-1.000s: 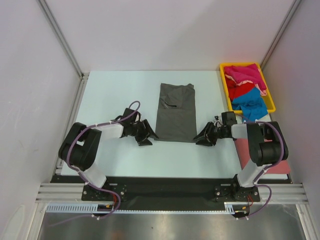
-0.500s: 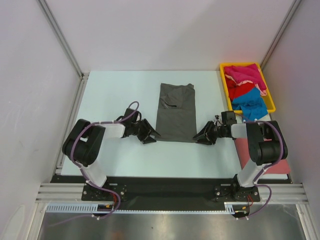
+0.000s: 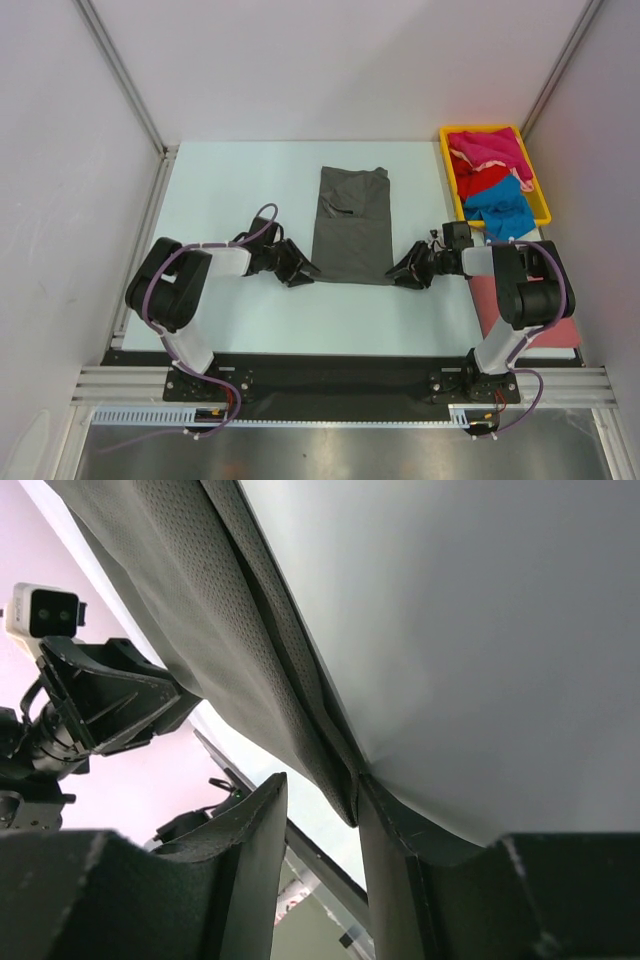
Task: Fold and stack the t-shirts
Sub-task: Fold the tshirt
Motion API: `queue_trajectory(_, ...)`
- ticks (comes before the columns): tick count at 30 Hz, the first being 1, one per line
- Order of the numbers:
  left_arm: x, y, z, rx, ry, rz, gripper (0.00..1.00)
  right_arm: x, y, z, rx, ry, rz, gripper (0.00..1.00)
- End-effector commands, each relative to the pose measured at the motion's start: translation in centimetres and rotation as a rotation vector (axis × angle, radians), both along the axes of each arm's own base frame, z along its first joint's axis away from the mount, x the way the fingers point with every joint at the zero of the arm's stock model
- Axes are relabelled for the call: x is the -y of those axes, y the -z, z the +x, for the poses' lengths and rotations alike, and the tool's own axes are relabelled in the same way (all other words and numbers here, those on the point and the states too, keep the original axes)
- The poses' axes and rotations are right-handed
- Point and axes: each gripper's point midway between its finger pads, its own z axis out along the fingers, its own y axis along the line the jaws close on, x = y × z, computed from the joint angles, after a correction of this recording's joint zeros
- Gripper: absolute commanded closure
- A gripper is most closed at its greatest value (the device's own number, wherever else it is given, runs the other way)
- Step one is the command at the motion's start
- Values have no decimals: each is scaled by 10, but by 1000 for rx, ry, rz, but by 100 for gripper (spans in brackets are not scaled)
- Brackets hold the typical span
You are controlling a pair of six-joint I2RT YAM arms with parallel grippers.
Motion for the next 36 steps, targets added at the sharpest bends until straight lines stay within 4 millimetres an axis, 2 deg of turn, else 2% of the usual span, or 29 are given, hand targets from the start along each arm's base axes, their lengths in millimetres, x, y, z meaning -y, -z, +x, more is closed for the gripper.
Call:
queue_trajectory(1, -39, 53, -24, -125, -63, 222, 57, 12, 24, 7, -18, 57, -99, 59)
queue_trajectory(3, -40, 53, -24, -117, -56, 232, 58, 11, 25, 7, -24, 60, -103, 60)
queue_trajectory(6, -41, 55, -20, -101, -48, 238, 70, 10, 26, 8, -27, 62, -98, 66)
queue_trajectory(7, -42, 55, -18, -97, -43, 239, 81, 10, 27, 6, -31, 56, -94, 75)
queue_trajectory(9, -40, 54, -13, -67, -9, 246, 100, 8, 28, 6, -31, 45, -94, 85)
queue_trajectory(10, -40, 52, -12, -53, 2, 252, 100, 9, 29, 4, -35, 39, -98, 95)
queue_trajectory(11, -43, 52, -13, -39, 30, 278, 100, 8, 28, 2, -20, 20, -98, 100)
queue_trajectory(14, -48, 42, -18, 4, 60, 315, 100, 10, 27, -10, -3, -31, -149, 100)
queue_trajectory(15, -49, 43, -30, 0, 80, 321, 100, 11, 28, -18, -7, -42, -158, 100)
queue_trajectory(17, -52, 34, -41, 24, 100, 340, 100, 10, 26, -28, 0, -68, -163, 100)
queue_trajectory(18, -51, 34, -55, 21, 131, 356, 100, 10, 21, -34, 4, -76, -166, 100)
queue_trajectory(19, -51, 33, -63, 26, 144, 363, 100, 8, 24, -48, -14, -93, -173, 100)
queue_trajectory(20, -50, 23, -69, 50, 141, 356, 100, 7, 23, -56, -19, -101, -182, 100)
queue_trajectory(21, -52, 28, -88, 32, 162, 369, 100, 4, 11, -58, 22, -97, -181, 100)
queue_trajectory(22, -53, 27, -96, 34, 164, 365, 100, 4, 10, -65, 23, -99, -191, 100)
queue_trajectory(23, -51, 18, -101, 59, 147, 346, 100, 3, 12, -79, 22, -116, -209, 100)
queue_trajectory(24, -53, 21, -116, 54, 166, 357, 100, 4, 12, -90, 5, -114, -219, 100)
queue_trajectory(25, -55, 21, -124, 54, 172, 360, 100, 2, 2, -93, 49, -112, -216, 100)
queue_trajectory(26, -54, 12, -130, 75, 164, 343, 100, 5, 9, -113, 13, -122, -230, 100)
queue_trajectory(27, -56, 16, -144, 66, 186, 352, 100, 4, 7, -120, 9, -118, -228, 100)
queue_trajectory(28, -57, 16, -149, 70, 188, 352, 100, 2, -4, -122, 53, -103, -211, 100)
queue_trajectory(29, -60, 15, -158, 57, 186, 355, 100, 3, -3, -129, 48, -97, -224, 100)
queue_trajectory(30, -60, 11, -166, 79, 197, 338, 100, 2, -2, -148, 27, -130, -237, 100)
queue_trajectory(33, -59, 1, -182, 100, 193, 298, 100, 1, -9, -173, 33, -135, -239, 100)
queue_trajectory(35, -59, -3, -188, 100, 176, 275, 100, 0, -19, -178, 64, -110, -212, 100)
queue_trajectory(36, -60, -4, -193, 103, 179, 263, 100, 2, -18, -187, 38, -108, -217, 100)
